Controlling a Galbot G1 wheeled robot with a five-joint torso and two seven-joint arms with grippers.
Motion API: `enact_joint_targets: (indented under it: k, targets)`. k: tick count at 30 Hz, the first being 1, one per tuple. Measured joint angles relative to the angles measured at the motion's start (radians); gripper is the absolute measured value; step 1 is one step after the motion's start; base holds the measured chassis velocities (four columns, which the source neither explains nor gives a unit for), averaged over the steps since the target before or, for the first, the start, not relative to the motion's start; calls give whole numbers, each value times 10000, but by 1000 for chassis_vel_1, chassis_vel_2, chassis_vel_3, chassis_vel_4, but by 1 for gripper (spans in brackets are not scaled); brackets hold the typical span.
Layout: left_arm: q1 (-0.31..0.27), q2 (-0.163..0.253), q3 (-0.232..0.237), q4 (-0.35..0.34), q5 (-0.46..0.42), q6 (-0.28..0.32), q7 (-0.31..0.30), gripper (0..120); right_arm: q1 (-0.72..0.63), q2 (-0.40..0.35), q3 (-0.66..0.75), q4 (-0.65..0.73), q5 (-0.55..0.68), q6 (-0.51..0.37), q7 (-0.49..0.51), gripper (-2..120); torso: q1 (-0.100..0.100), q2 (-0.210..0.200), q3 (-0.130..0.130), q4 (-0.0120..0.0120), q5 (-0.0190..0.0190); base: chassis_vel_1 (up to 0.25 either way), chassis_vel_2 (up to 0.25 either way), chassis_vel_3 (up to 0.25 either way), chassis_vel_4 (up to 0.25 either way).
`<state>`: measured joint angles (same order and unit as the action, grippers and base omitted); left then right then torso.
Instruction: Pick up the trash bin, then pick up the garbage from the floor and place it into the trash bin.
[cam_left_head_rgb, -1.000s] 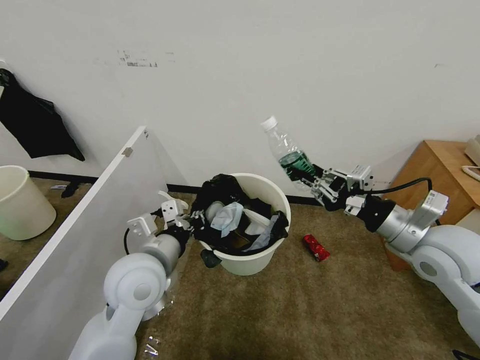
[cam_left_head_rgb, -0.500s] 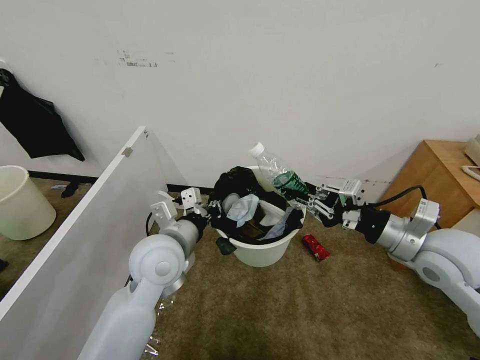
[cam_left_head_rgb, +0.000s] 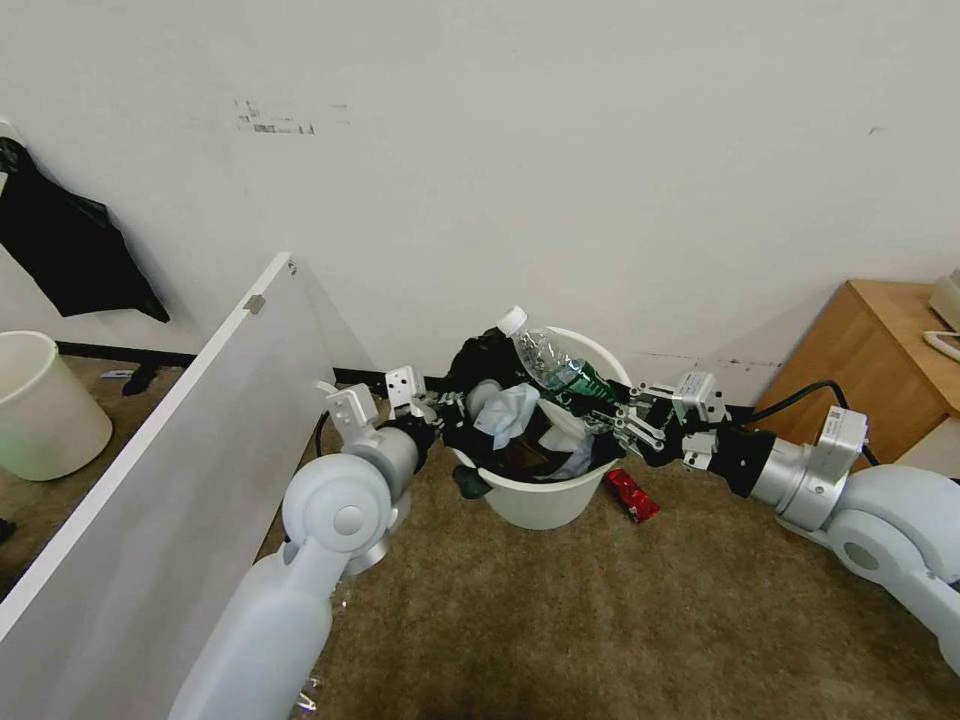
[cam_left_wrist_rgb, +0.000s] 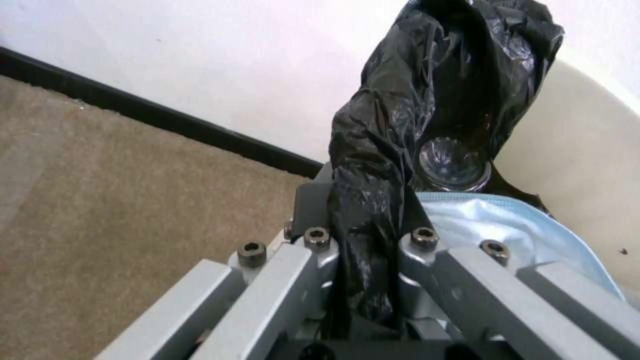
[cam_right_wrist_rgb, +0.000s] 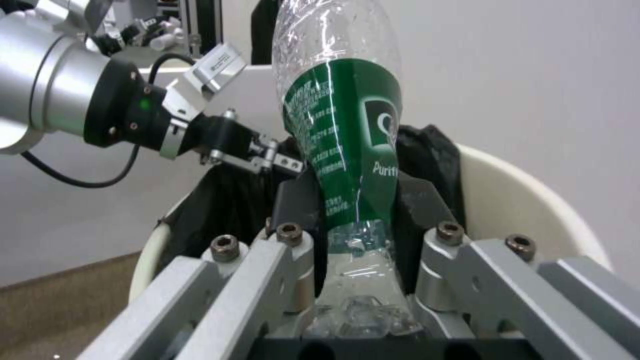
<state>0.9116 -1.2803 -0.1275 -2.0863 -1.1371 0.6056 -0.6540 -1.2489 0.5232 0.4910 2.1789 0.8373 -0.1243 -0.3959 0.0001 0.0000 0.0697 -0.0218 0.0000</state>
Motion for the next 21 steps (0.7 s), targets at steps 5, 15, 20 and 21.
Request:
enact_joint_targets:
  k: [5,15,20,21]
  targets:
    - [-40,-73,157,17,29,-3,-26,4,-62,-57,24,1,17,-3,6,17,1,0,0,0,0,0,0,0,0]
    - [-23,-90,409,-10,79,-3,-26,4,-8,-40,-93,-44,30,-27,127,17,0,0,0,0,-1,0,0,0,0]
    - [-4,-82,442,-40,81,-4,-26,4,231,39,-300,-169,22,-34,190,17,0,0,-1,0,0,0,0,0,0]
    - [7,-77,450,-49,81,-3,-21,4,369,72,-407,-240,24,-38,220,17,0,0,0,1,0,0,0,0,0]
